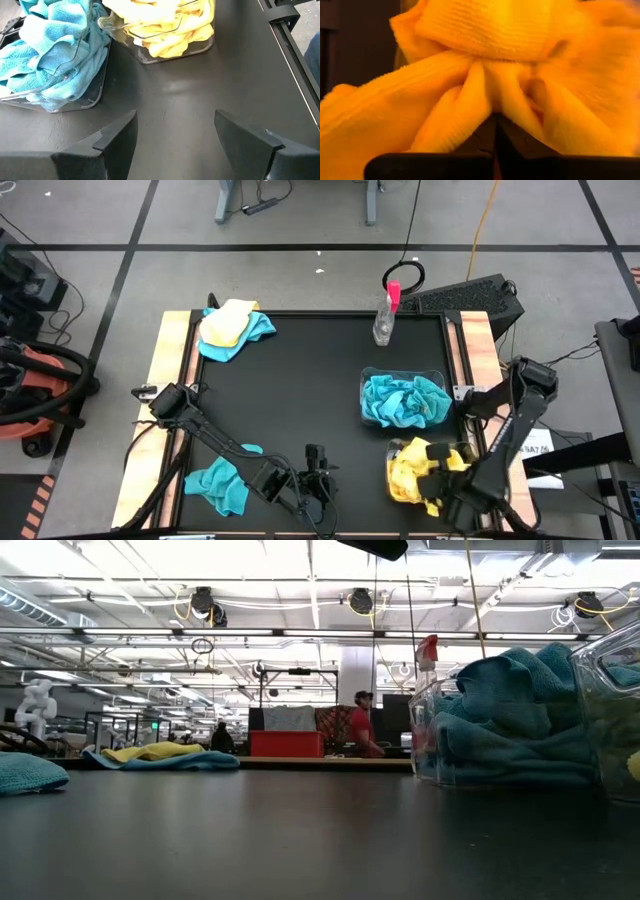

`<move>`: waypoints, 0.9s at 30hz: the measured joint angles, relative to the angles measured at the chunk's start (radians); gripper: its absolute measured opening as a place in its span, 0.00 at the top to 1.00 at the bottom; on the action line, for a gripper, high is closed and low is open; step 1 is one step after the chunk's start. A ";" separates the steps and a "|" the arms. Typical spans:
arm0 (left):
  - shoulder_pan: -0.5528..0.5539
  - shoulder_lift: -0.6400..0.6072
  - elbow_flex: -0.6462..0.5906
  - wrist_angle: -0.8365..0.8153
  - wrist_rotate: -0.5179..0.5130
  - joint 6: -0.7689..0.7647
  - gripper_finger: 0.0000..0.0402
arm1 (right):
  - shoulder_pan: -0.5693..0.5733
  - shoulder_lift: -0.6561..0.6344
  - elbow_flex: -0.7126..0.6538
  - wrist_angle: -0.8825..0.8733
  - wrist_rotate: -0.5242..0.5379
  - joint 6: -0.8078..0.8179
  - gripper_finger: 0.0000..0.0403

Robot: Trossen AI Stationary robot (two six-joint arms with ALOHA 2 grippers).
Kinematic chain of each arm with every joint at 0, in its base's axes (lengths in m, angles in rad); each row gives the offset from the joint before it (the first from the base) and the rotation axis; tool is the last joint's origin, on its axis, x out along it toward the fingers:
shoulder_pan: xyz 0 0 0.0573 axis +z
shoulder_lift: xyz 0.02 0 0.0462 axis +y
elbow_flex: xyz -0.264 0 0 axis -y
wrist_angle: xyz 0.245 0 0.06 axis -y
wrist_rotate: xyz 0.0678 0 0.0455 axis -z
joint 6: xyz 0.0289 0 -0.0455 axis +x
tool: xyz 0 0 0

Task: Sort microfiber towel by color & place in baskets
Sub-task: Put the yellow towel into the bottom transparent bin

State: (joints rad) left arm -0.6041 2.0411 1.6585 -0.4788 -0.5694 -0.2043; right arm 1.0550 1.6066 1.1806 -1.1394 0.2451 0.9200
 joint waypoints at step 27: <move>0.000 0.000 0.000 -0.001 0.006 0.001 0.33 | -0.055 -0.045 -0.028 0.190 -0.229 -0.103 1.00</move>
State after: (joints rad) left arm -0.6041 2.0411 1.6585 -0.4797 -0.5632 -0.2031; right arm 1.0001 1.5620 1.1527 -0.9496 0.0162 0.8174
